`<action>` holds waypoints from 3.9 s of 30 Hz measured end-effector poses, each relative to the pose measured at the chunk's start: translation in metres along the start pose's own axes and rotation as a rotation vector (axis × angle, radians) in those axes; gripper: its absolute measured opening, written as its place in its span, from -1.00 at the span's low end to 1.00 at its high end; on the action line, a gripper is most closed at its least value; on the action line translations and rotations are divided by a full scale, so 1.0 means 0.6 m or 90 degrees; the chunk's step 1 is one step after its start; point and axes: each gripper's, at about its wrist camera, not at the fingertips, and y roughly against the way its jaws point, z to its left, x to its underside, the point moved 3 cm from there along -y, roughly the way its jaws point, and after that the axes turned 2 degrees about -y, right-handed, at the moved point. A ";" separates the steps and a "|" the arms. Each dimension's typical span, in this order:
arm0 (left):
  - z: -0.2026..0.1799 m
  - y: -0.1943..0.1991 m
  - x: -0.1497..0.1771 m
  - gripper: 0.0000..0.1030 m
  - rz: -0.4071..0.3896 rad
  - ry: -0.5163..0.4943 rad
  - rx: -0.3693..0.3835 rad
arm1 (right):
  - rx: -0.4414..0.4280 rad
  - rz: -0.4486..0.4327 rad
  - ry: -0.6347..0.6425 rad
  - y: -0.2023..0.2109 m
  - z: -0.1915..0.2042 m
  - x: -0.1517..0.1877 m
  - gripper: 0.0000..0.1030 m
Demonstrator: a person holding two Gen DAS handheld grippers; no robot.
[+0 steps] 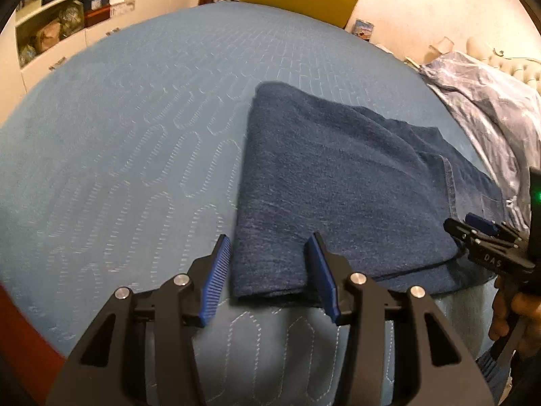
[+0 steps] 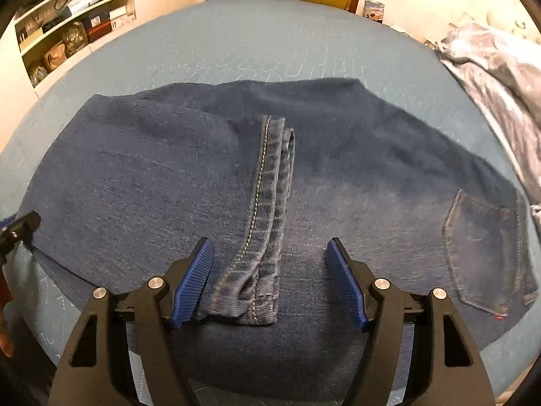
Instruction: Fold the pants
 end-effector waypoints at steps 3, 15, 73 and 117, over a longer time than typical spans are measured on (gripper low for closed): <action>-0.041 0.040 -0.031 -0.15 -0.062 -0.095 -0.063 | -0.010 0.001 -0.008 -0.009 -0.006 0.005 0.39; -0.330 -0.095 -0.174 -0.53 0.083 -0.249 0.268 | -0.068 -0.018 -0.082 -0.006 -0.036 0.010 0.40; -0.120 -0.103 -0.202 -0.64 0.034 -0.186 0.037 | -0.022 0.013 0.033 -0.047 0.072 -0.148 0.04; 0.069 -0.029 0.022 -0.13 -0.001 0.164 0.214 | -0.005 -0.006 0.049 -0.071 0.062 -0.102 0.23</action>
